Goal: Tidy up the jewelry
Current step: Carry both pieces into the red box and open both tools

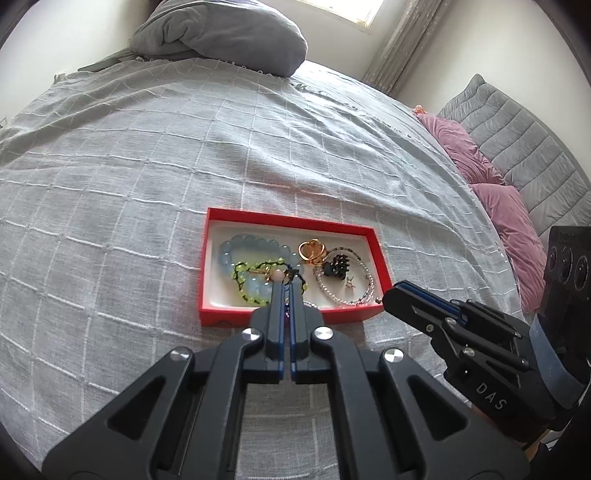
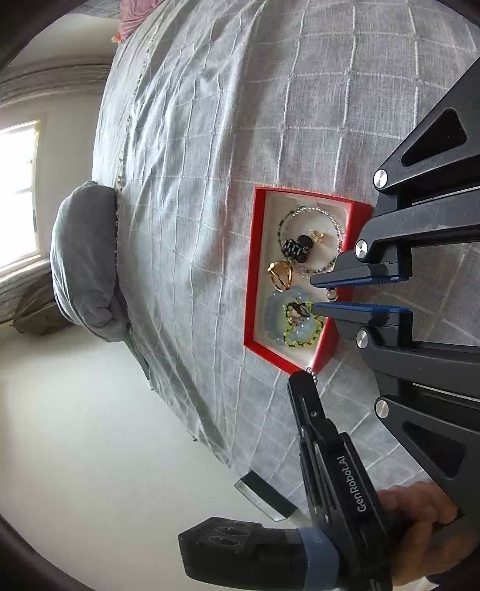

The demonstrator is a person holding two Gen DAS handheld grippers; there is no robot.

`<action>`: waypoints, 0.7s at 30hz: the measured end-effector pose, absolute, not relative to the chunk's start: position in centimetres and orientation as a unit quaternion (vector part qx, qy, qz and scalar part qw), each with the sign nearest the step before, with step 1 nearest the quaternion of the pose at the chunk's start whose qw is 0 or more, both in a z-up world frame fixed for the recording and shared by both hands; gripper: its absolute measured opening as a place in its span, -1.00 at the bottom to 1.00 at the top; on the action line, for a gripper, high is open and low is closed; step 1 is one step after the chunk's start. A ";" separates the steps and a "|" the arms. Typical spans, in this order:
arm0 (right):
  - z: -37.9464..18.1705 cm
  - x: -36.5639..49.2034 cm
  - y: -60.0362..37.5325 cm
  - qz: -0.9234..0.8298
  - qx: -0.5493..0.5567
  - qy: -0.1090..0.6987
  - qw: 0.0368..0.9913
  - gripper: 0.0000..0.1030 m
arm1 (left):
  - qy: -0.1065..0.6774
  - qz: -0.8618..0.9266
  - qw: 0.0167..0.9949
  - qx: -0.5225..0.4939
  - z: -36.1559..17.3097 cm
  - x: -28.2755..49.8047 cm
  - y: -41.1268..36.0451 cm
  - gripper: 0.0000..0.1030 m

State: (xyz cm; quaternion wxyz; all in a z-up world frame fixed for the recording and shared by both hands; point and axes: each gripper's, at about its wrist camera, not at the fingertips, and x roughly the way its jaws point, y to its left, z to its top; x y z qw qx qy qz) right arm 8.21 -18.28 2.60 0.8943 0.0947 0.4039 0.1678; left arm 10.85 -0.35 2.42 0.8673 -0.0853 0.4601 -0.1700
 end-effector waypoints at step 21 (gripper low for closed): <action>1.1 10.7 -21.4 0.131 0.148 0.425 0.883 -0.63 | 0.468 -0.174 0.858 -0.119 1.0 12.9 -2.8 -0.82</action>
